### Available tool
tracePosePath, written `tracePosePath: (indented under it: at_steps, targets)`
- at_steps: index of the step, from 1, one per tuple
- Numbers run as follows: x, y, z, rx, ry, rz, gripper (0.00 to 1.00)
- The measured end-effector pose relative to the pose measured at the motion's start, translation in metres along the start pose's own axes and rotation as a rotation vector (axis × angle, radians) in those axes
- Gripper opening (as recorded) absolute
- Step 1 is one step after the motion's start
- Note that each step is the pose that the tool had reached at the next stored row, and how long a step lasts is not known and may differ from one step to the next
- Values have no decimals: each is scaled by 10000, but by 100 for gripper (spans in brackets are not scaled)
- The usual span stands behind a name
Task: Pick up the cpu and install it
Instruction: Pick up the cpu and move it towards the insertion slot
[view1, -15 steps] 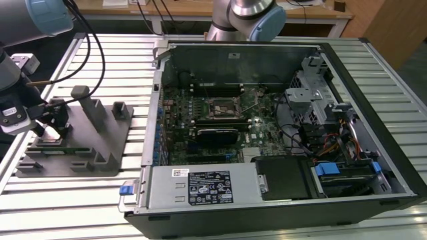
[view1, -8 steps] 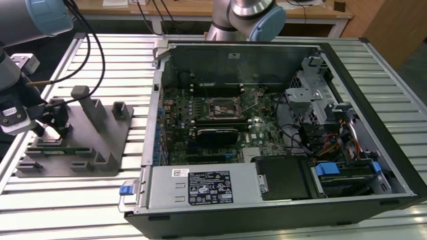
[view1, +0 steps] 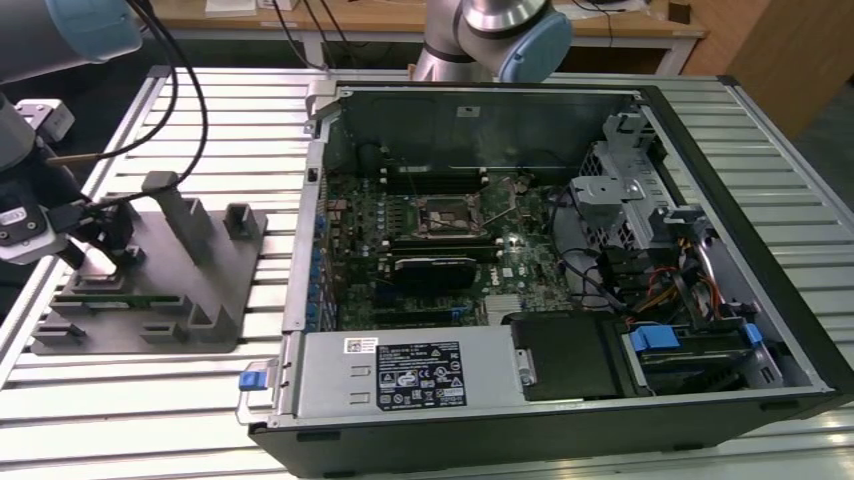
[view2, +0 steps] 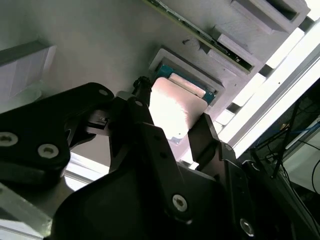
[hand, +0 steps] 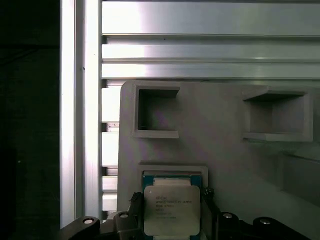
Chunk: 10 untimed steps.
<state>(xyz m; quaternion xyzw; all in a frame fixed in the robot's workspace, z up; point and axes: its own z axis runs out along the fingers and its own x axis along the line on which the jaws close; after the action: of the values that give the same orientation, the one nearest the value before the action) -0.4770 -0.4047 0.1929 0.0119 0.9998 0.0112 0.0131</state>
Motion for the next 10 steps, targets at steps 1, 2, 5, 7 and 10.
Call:
tracePosePath:
  at_steps: [1,2,5,7,10]
  targets:
    - [0,0,-16,0,0,0,55]
    - [-1,1,-31,-1,-1,0,55]
    - [-2,2,-80,-1,0,1,55]
    - [-3,3,-117,0,1,1,55]
    - [-4,8,-172,-1,-5,2,55]
